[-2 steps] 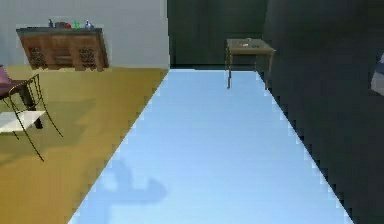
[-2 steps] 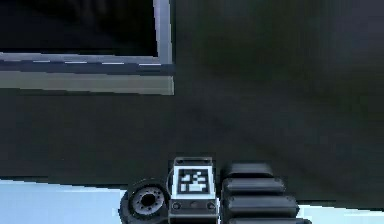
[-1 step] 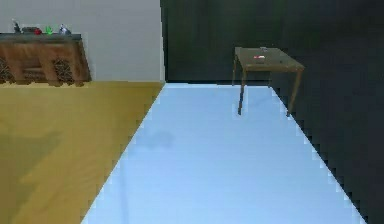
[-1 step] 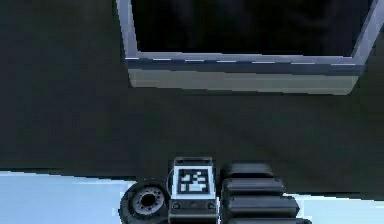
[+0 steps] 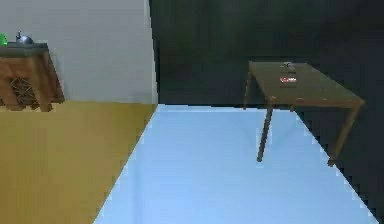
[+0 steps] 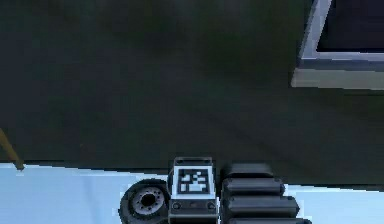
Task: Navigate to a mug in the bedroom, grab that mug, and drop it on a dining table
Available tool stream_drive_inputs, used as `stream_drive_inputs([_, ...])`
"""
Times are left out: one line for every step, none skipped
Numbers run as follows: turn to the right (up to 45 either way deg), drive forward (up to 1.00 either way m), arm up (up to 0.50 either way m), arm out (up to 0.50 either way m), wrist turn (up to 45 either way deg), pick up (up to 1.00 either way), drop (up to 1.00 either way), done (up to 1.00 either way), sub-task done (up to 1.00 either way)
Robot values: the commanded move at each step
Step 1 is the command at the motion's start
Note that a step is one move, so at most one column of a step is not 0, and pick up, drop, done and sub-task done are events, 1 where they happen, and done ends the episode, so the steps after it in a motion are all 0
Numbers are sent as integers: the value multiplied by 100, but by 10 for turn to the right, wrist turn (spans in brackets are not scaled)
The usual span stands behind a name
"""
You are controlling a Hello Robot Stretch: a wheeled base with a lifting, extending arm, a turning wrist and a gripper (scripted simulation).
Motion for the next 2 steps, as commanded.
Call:
stream_drive_inputs([0, 100, 0, 0, 0, 0, 0, 0, 0])
stream_drive_inputs([0, 35, 0, 0, 0, 0, 0, 0, 0])
